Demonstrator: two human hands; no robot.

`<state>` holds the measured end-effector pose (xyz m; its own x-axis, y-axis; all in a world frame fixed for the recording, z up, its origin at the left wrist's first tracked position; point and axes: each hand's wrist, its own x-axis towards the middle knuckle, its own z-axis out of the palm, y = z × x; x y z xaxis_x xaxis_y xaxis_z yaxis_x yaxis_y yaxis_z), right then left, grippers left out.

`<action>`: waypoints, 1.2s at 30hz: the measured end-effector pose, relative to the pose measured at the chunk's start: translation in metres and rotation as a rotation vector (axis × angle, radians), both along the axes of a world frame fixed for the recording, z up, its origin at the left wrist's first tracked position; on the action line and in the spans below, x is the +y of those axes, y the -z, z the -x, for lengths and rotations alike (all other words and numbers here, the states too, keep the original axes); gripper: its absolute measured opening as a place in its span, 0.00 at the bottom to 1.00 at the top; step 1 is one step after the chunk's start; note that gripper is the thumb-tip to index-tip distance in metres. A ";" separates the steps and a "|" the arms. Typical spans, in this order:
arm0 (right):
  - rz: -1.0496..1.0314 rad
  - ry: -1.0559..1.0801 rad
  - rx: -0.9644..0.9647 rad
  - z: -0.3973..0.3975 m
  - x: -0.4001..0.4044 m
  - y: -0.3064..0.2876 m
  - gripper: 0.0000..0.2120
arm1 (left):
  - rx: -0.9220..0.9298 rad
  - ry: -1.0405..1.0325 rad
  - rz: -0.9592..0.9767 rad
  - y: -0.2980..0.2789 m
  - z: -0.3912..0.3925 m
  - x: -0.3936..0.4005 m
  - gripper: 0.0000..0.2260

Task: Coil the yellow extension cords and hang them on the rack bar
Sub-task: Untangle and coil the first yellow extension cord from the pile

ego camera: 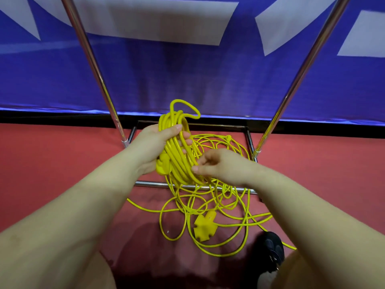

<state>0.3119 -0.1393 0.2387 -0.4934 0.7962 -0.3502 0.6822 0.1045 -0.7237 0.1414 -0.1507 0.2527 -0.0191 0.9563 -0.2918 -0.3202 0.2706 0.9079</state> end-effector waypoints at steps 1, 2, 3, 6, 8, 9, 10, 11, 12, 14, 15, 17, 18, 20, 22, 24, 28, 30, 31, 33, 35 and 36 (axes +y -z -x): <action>-0.013 -0.026 0.000 0.001 -0.001 0.000 0.08 | -0.015 -0.024 0.004 -0.001 0.001 0.001 0.06; -0.039 -0.031 0.012 0.001 -0.001 -0.001 0.06 | -0.024 -0.044 0.005 -0.001 0.002 0.002 0.06; -0.075 -0.017 0.034 0.000 0.001 -0.003 0.07 | -0.029 -0.063 0.004 -0.001 0.004 0.003 0.06; -0.152 0.124 0.142 -0.003 0.005 -0.006 0.07 | -0.021 -0.095 -0.014 0.000 0.009 0.005 0.06; -0.274 0.268 0.173 -0.008 0.009 -0.006 0.12 | 0.039 -0.101 -0.021 0.002 0.012 0.006 0.07; -0.356 0.315 0.164 -0.011 0.011 -0.006 0.12 | 0.094 -0.103 -0.024 0.003 0.014 0.006 0.08; -0.433 0.335 0.145 -0.014 0.013 -0.008 0.10 | 0.161 -0.097 -0.028 0.004 0.016 0.006 0.07; -0.490 0.336 0.117 -0.017 0.013 -0.010 0.08 | 0.228 -0.083 -0.036 0.005 0.018 0.006 0.06; -0.526 0.327 0.083 -0.019 0.013 -0.011 0.06 | 0.282 -0.069 -0.044 0.005 0.019 0.006 0.05; -0.558 0.294 -0.007 -0.020 0.013 -0.011 0.05 | 0.333 -0.054 -0.055 0.006 0.023 0.006 0.03; -0.560 0.268 -0.053 -0.020 0.013 -0.011 0.05 | 0.337 -0.052 -0.056 0.006 0.025 0.007 0.04; -0.542 0.176 -0.143 -0.019 0.012 -0.012 0.04 | 0.326 -0.054 -0.050 0.006 0.027 0.007 0.06; -0.515 0.110 -0.187 -0.020 0.011 -0.015 0.02 | 0.313 -0.056 -0.044 0.006 0.027 0.007 0.06; -0.391 -0.046 -0.237 -0.020 0.009 -0.021 0.02 | 0.291 -0.050 -0.039 0.006 0.027 0.008 0.05; -0.174 -0.171 -0.180 -0.020 0.006 -0.026 0.04 | 0.310 -0.015 -0.047 0.007 0.027 0.008 0.06; -0.013 -0.212 -0.035 -0.021 0.005 -0.031 0.07 | 0.334 0.043 -0.059 0.007 0.025 0.007 0.06; -0.028 -0.103 0.184 -0.024 0.009 -0.036 0.06 | 0.340 0.188 -0.054 0.006 0.017 0.002 0.05; -0.135 0.002 0.222 -0.025 0.014 -0.033 0.03 | 0.295 0.263 -0.038 0.005 0.012 -0.002 0.06; -0.181 0.040 0.219 -0.024 0.017 -0.031 0.03 | 0.267 0.292 -0.031 0.004 0.009 -0.004 0.06; -0.203 0.092 0.239 -0.022 0.019 -0.028 0.05 | 0.242 0.338 -0.033 0.003 0.002 -0.007 0.06; -0.212 0.141 0.303 -0.017 0.020 -0.027 0.09 | 0.255 0.403 -0.045 0.004 -0.006 -0.011 0.06; -0.237 0.161 0.317 -0.015 0.020 -0.027 0.11 | 0.268 0.435 -0.048 0.005 -0.010 -0.012 0.06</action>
<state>0.3267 -0.1198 0.2656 -0.4096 0.9123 0.0009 0.4515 0.2036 -0.8687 0.1510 -0.1629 0.2477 0.3152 0.9048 -0.2864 0.0580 0.2828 0.9574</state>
